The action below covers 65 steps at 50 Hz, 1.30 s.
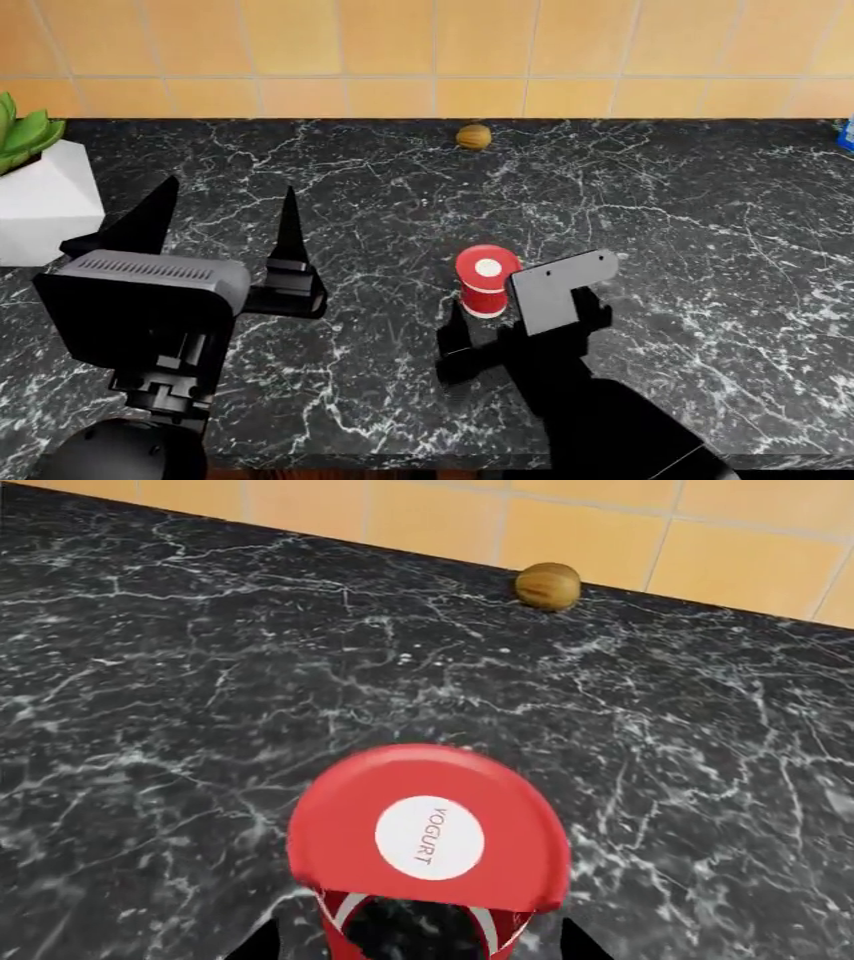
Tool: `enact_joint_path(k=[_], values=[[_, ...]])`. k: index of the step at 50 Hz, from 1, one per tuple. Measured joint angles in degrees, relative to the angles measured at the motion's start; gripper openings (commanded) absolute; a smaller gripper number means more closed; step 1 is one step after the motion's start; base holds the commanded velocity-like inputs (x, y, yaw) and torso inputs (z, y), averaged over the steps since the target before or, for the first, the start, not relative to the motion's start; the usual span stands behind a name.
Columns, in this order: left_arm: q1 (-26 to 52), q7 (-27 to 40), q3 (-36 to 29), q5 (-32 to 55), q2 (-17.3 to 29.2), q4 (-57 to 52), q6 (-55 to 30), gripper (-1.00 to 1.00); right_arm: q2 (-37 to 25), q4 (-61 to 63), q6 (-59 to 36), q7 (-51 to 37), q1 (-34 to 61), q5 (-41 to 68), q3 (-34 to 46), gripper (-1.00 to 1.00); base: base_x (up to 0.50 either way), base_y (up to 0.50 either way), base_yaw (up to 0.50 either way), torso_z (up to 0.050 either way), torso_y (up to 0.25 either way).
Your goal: Pick the jello cup and bar from the counter and place them in the cabinets closest to them.
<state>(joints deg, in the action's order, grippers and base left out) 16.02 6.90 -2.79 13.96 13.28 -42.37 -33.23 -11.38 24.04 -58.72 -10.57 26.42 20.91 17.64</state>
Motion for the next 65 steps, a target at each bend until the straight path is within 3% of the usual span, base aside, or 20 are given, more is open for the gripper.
enact_joint_path(k=[13,14,32,41,48,56,65], values=[[0.0,0.22,-0.4,0.48,0.33,-0.12,0.06,1.0,1.25,-6.24,2.39,0.1,2.79,-0.59,1.2,1.0,0.0,0.0,0.0,0.0,0.0],[0.0,0.25,-0.43,0.5,0.35,-0.12,0.06,1.0,1.34,-6.61,2.61,0.1,2.94,-0.58,1.25,-1.0,0.0,0.0,0.0,0.0,0.0],[0.5,0.94,-0.42,1.72,0.53,-0.25,-1.01,1.0,1.14,-5.82,2.75,-2.33,2.91,-0.49,1.15,-1.0,0.0,0.0,0.0,0.0,0.0],[12.35,3.31,2.08,6.48,-2.12,7.86,-11.52,1.0,-0.1,4.84,-3.29,-4.12,2.86,2.38,-2.36,-1.0,0.0,0.0,0.0,0.0,0.0],[27.95,2.49,-0.7,4.73,-3.79,27.78,-10.5,1.0,0.12,15.57,-12.42,-5.21,5.22,7.11,-9.2,-1.0,0.0,0.0,0.0,0.0,0.0],[48.59,-2.91,-4.04,0.32,-7.01,68.13,6.11,1.0,-0.47,22.93,-22.62,-11.45,11.92,21.54,-19.25,-1.0,0.0,0.0,0.0,0.0,0.0],[59.45,-7.13,-3.03,-6.07,-9.61,97.33,16.93,1.0,-3.11,21.03,-26.99,-20.47,21.5,37.67,-24.49,-1.0,0.0,0.0,0.0,0.0,0.0]])
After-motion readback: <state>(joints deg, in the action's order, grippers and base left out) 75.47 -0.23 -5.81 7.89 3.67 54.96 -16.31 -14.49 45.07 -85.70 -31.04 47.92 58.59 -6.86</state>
